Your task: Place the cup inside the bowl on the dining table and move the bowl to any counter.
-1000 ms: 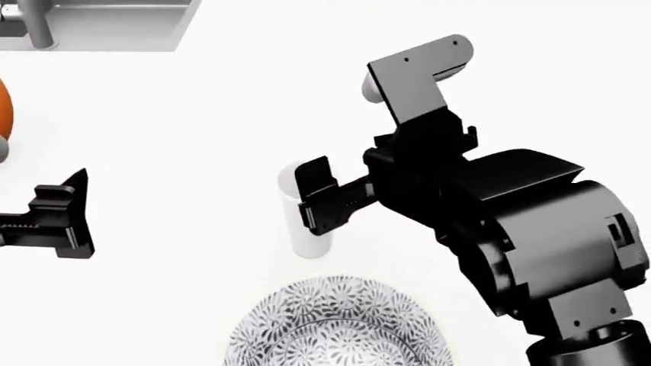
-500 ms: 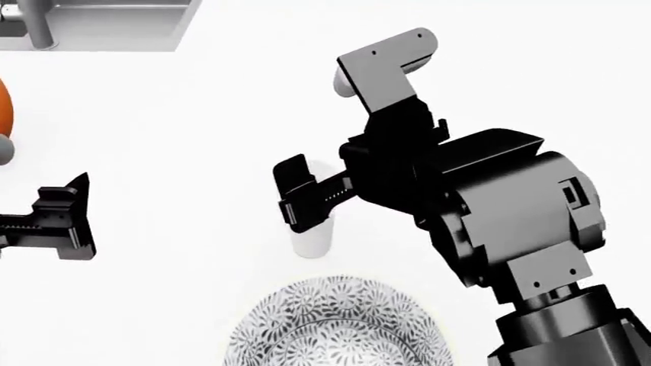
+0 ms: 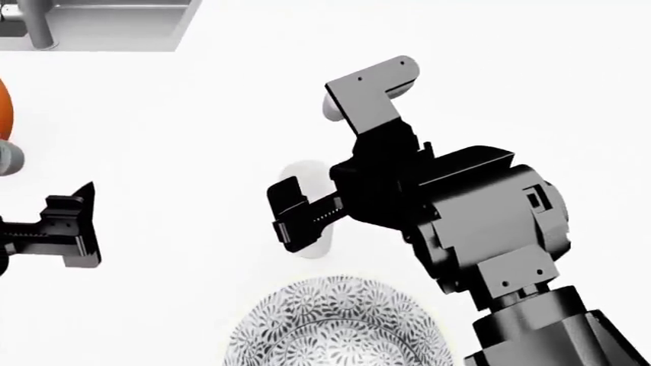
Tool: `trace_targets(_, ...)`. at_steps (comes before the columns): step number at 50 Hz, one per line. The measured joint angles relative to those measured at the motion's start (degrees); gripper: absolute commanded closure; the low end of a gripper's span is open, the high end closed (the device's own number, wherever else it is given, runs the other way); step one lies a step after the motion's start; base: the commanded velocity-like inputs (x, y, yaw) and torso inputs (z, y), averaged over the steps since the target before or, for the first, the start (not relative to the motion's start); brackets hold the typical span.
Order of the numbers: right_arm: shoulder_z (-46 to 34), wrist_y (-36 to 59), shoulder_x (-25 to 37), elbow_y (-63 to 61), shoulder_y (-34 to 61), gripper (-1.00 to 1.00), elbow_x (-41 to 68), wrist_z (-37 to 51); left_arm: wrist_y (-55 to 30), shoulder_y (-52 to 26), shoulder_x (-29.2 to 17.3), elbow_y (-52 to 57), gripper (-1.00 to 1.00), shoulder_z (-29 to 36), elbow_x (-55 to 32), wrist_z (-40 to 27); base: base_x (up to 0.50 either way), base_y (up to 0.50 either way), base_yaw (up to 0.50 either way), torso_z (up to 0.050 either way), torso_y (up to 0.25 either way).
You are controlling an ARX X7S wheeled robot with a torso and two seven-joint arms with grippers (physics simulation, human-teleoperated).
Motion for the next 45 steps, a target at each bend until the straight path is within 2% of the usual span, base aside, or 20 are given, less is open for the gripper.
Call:
trace_targets(20, -1.50, -4.87, -2.46, 8.38, 0.29, -1.00, -1.41, -2.17, 0.44, -0.02, 0.03, -0.60, -1.00, 0.70, 0.01, -0.27, 0.00, 0.00, 0.00, 0.000, 0.000)
trace_targets(21, -1.55, -5.02, -2.52, 8.54, 0.30, 1.00, -1.45, -2.23, 0.43, -0.05, 0.04, -0.64, -1.00, 0.74, 0.00, -0.30, 0.00, 0.00, 0.00, 0.000, 0.000)
trace_targets(34, -1.34, -4.88, -2.14, 6.43, -0.22, 1.00, -0.72, -1.37, 0.50, -0.34, 0.09, -0.86, -1.00, 1.12, -0.20, -0.58, 0.00, 0.00, 0.00, 0.000, 0.000)
trace_targets(45, 0.22, -1.75, 0.04, -0.64, -0.79, 1.00, 1.11, 1.25, 0.83, -0.22, -0.05, -0.79, -1.00, 1.08, -0.44, -0.73, 0.00, 0.00, 0.00, 0.000, 0.000)
